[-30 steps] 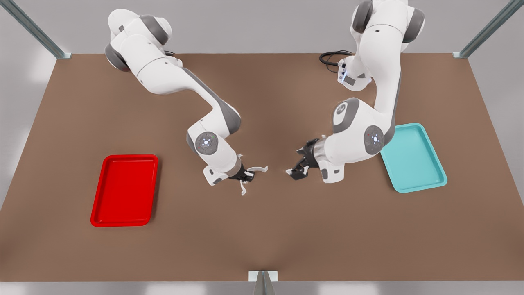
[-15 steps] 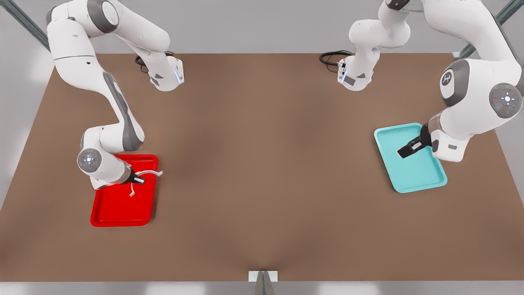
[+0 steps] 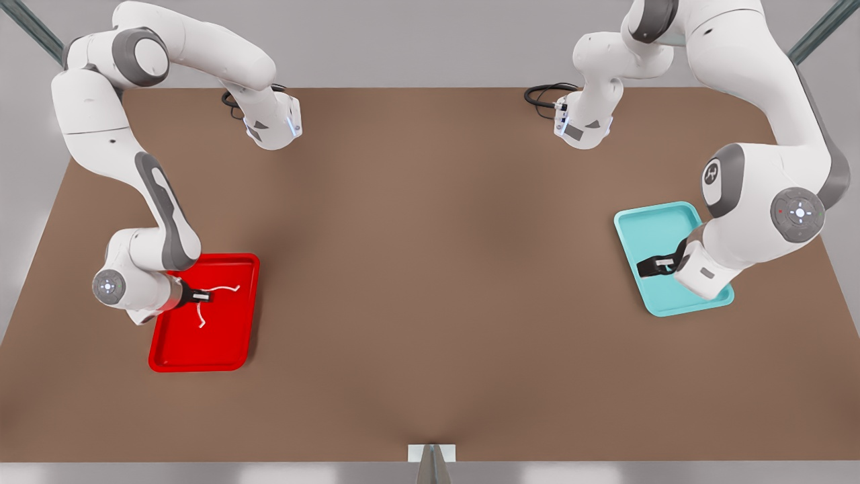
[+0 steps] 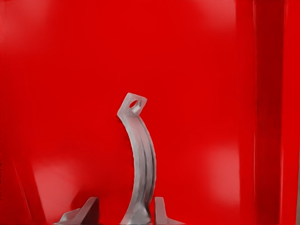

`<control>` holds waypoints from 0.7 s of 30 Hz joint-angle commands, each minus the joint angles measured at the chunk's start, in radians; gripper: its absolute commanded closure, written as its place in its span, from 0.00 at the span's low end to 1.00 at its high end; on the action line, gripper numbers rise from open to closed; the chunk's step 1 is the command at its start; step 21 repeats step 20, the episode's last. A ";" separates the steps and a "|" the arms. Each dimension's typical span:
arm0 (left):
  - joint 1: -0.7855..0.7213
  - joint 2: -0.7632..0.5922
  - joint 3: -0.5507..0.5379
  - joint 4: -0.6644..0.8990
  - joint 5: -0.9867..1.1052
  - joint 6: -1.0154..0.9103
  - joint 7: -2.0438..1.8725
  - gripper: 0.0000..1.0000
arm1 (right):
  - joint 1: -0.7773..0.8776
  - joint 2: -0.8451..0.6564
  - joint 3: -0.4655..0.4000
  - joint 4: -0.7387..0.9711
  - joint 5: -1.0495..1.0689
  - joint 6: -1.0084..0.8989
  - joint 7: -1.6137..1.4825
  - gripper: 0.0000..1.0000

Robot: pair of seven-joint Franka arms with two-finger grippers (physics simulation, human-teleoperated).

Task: Take the drainage pipe clamp from the left arm, pass it to the right arm, and place it in the plate on the right side

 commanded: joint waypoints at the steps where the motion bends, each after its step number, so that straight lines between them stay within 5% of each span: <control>1: 0.000 -0.001 -0.001 0.001 0.001 0.018 0.319 0.00 | 0.009 -0.010 0.011 0.001 0.003 -0.005 -0.270 0.00; 3: 0.000 -0.001 -0.001 0.003 0.001 0.018 0.319 0.00 | 0.039 -0.079 0.045 0.009 -0.046 -0.049 -0.197 0.00; 6: -0.002 -0.001 -0.001 0.006 -0.014 0.017 0.317 0.00 | 0.105 -0.094 0.188 0.335 -0.085 -0.382 -0.095 0.00; 12: 0.000 -0.001 0.002 0.006 -0.014 0.011 0.319 0.00 | -0.011 -0.266 0.395 0.466 0.004 -0.571 -0.118 0.00; 13: 0.000 -0.001 0.001 0.006 -0.014 0.011 0.319 0.00 | 0.051 -0.344 0.302 0.423 0.045 -0.566 -0.115 0.00; 14: 0.000 -0.001 0.002 0.006 -0.013 0.011 0.319 0.00 | 0.416 -0.418 -0.166 0.423 0.213 -0.560 -0.146 0.00; 15: -0.002 -0.001 0.001 0.006 -0.013 0.012 0.319 0.00 | 0.674 -0.490 -0.467 0.346 0.280 -0.536 -0.172 0.00; 16: -0.002 -0.001 0.001 0.006 -0.013 0.012 0.317 0.00 | 0.674 -0.576 -0.478 0.190 0.280 -0.437 -0.180 0.00; 21: -0.009 -0.002 0.001 0.006 -0.014 0.009 0.314 0.00 | 0.688 -0.519 -0.466 0.230 0.285 -0.476 -0.098 0.00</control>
